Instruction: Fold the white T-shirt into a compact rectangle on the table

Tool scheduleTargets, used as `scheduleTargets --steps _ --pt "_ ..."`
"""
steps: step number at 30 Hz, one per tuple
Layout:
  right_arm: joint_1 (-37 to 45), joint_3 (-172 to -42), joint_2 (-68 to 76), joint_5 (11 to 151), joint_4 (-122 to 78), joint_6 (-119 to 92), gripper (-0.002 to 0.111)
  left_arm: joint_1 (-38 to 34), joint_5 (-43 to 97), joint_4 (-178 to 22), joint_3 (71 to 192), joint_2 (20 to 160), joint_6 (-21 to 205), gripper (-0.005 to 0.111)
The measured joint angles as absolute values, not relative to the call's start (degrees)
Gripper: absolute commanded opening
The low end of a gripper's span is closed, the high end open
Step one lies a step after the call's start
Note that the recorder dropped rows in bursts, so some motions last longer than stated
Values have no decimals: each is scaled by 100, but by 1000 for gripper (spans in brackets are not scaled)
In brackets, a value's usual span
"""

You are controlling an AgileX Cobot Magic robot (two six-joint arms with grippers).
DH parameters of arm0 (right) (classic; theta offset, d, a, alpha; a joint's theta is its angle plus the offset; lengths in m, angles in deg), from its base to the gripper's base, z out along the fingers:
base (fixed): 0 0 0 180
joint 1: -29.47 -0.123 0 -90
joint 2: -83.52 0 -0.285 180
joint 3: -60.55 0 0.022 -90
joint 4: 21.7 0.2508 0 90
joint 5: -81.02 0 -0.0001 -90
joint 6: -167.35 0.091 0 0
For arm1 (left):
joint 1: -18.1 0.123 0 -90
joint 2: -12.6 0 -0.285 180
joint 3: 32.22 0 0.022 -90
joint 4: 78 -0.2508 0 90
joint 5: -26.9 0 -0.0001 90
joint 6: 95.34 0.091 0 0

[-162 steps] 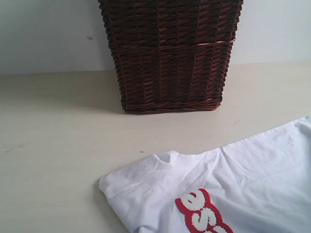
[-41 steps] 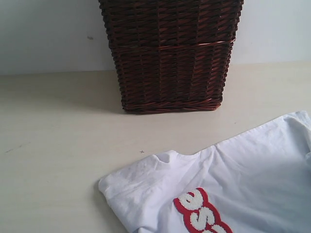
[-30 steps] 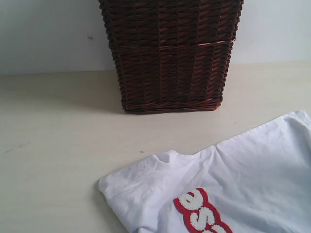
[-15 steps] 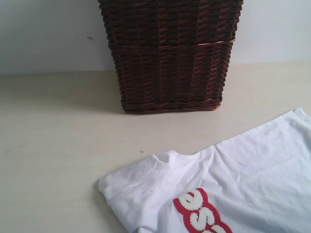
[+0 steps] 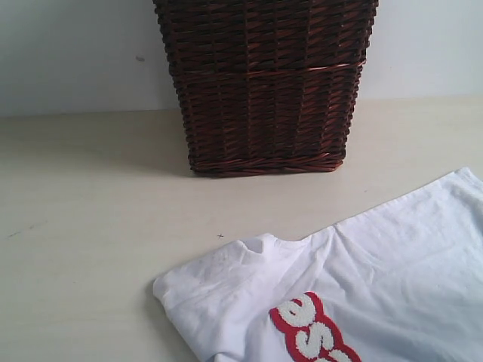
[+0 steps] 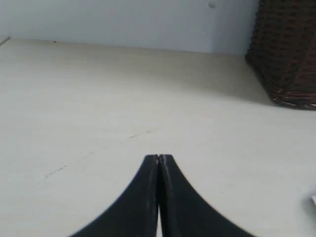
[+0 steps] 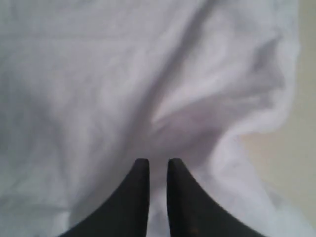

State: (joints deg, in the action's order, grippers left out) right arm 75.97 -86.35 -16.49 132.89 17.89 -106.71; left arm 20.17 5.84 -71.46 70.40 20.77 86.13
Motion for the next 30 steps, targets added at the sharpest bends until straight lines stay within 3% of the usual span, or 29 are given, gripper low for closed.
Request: scheduleTargets --steps 14,23,27,30 --pt "7573 -8648 -2724 10763 -123 -8454 6 2017 584 -7146 7040 2077 8613 0" --pt "7561 -8658 -2538 10747 -1964 -6929 6 2017 584 -7146 7040 2077 8613 0" --pt "7561 -8658 -2031 10698 -1415 -7229 6 2017 584 -7146 7040 2077 8613 0" --pt "7561 -8658 -1217 10879 444 -8711 6 2017 584 -7146 7040 2077 8613 0"
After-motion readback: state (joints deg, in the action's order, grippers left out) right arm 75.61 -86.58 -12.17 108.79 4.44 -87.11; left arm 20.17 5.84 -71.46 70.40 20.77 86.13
